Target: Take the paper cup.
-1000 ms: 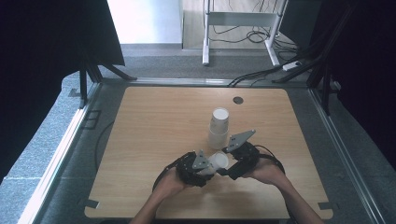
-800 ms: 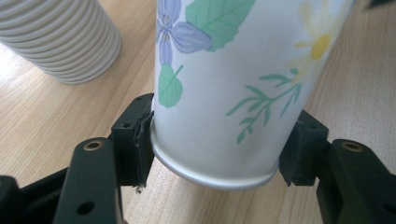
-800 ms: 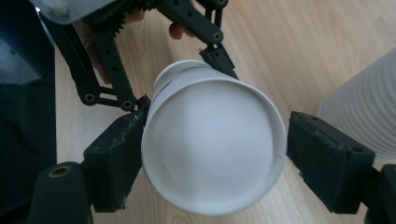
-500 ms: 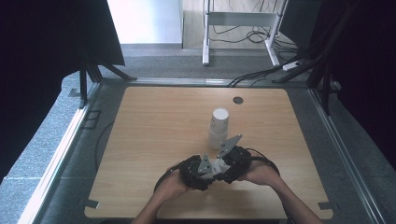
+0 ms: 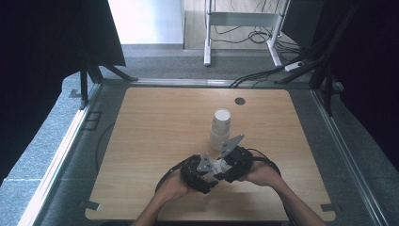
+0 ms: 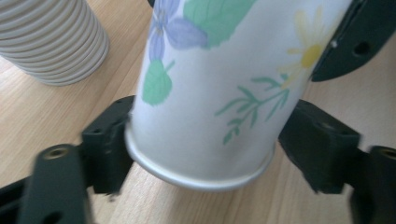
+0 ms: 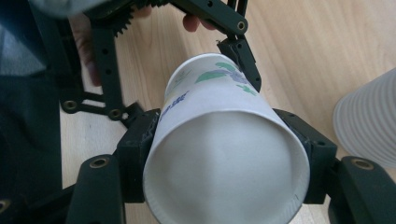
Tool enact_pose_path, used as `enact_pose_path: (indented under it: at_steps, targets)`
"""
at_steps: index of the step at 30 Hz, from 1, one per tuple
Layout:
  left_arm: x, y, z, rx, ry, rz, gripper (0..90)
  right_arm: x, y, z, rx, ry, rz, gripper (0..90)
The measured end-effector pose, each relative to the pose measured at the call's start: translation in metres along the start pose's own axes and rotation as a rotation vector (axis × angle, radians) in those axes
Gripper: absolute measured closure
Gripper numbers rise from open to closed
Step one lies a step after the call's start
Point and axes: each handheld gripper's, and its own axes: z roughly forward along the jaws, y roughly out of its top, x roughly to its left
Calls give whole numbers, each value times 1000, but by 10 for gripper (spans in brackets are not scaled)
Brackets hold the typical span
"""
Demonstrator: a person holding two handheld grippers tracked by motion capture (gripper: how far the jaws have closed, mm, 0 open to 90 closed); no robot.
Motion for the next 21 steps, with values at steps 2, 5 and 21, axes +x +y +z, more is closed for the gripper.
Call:
enact_pose_path:
  at_steps: [2, 5, 21]
  targets:
    - [3, -1, -2, -10, -15, -6, 140, -1, -1, -4, -35, 5, 16, 369]
    - [5, -2, -5, -65, -46, -50, 125, -4, -4, -12, -84, 9, 31, 369]
    - [13, -5, -25, -216, -136, -68, 143, -6, -22, -35, -273, 24, 67, 369]
